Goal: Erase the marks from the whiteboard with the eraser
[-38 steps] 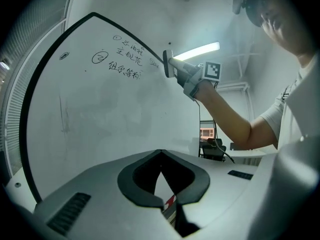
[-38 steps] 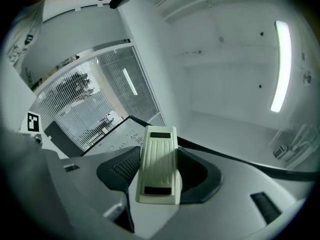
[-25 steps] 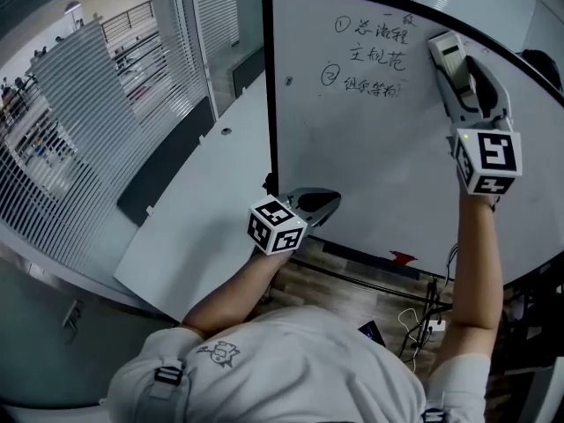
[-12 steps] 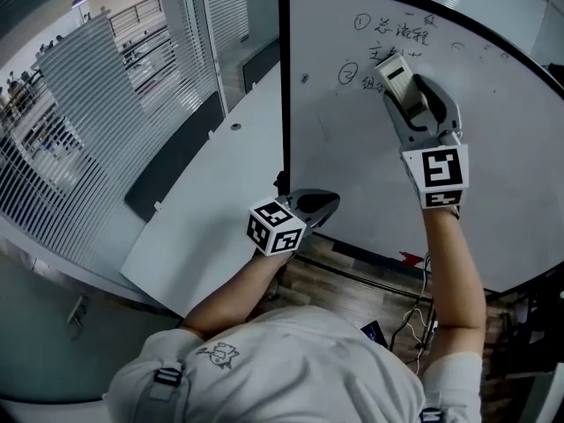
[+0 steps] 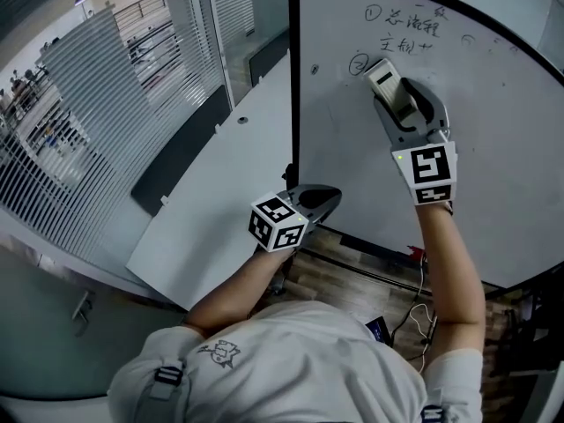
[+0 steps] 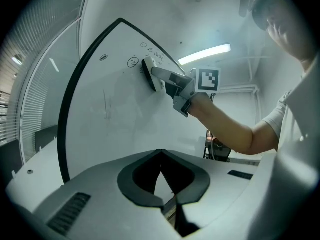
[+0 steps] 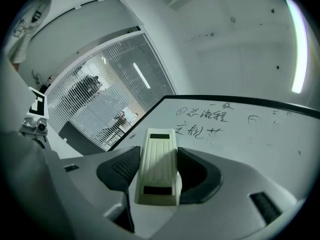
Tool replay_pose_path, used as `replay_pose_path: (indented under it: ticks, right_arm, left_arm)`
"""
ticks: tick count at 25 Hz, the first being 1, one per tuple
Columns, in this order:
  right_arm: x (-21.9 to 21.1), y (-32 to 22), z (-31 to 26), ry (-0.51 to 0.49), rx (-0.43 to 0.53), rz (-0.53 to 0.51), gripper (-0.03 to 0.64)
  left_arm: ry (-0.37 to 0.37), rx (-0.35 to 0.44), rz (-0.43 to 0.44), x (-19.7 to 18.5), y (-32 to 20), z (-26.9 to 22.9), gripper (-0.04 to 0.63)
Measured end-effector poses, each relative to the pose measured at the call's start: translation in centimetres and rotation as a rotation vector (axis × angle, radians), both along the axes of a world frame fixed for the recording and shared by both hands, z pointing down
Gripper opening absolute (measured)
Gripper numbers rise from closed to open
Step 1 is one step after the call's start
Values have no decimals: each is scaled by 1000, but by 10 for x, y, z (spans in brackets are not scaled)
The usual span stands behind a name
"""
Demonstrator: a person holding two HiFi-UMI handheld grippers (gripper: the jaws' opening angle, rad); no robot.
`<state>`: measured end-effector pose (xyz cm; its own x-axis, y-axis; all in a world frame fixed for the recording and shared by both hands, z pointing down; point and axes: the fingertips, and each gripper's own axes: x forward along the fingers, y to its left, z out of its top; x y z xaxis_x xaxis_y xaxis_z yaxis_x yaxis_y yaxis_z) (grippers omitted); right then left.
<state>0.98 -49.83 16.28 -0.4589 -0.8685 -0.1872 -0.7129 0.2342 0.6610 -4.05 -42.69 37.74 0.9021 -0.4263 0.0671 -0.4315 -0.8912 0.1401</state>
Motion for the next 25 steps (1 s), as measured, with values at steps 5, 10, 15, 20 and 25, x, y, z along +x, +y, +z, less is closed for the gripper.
replay_pose_path:
  ticks: [5, 10, 15, 20, 25]
  right_arm:
    - [22, 9, -38, -21, 55, 40, 236]
    - [65, 20, -98, -85, 137, 93, 236]
    - [90, 29, -145, -131, 198, 129, 236]
    - [70, 23, -138, -125, 205, 106, 236]
    - [19, 3, -94, -43, 139, 43, 236]
  left_arm:
    - [-13, 6, 12, 4, 5, 1, 8]
    - [-11, -13, 21, 6, 7, 6, 8]
    - [-3, -21, 22, 6, 8, 6, 8]
    - [7, -34, -4, -3, 6, 11, 8]
    - [14, -51, -28, -12, 3, 18, 8]
